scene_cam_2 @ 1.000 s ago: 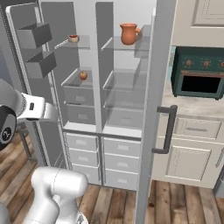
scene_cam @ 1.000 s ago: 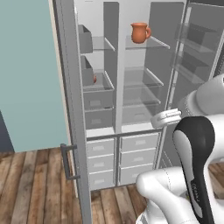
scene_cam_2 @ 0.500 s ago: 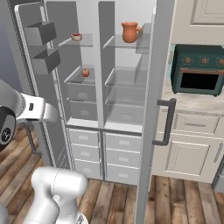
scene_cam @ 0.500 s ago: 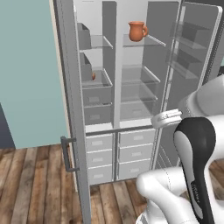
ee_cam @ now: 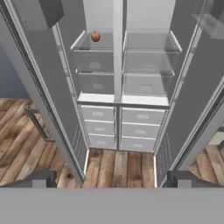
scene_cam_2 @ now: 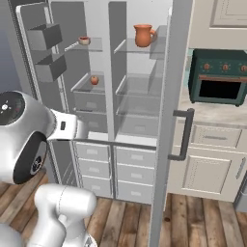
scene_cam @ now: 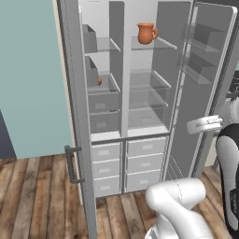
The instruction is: There's a steak in the fridge that needs to be moved to the freezer for freezing. Pick up the steak from the fridge, place it on any shelf in the freezer, and close the fridge and freezer doors when done.
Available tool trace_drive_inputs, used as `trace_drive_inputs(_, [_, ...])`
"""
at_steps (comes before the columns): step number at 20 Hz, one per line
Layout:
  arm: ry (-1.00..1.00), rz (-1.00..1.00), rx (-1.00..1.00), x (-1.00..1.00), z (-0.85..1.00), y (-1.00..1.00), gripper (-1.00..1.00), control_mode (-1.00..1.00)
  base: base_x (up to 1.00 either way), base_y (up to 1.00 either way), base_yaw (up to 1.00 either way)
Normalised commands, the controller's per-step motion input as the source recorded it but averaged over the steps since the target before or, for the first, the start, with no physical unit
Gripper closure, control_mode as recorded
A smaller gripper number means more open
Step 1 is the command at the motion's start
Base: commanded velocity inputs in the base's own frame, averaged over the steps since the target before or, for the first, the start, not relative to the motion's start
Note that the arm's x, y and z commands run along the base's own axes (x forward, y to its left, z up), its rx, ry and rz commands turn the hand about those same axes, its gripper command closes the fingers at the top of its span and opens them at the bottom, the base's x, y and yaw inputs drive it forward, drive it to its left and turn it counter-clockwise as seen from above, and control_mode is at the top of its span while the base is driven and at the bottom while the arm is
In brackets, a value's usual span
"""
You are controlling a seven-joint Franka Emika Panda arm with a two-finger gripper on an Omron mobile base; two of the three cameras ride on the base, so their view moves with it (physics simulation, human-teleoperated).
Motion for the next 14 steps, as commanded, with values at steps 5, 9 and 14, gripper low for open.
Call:
trace_drive_inputs(5, [-0.24,0.05,0.10,0.04,-0.28,-0.97,-1.00,-1.00,0.00,0.00,0.00])
trace_drive_inputs(9, [-0.24,0.09,0.11,0.17,-0.22,-0.92,-1.00,-1.00,0.00,0.00,0.00])
trace_drive_inputs(14, [-0.27,0.15,0.13,0.23,-0.24,-0.91,-1.00,-1.00,0.00,0.00,0.00])
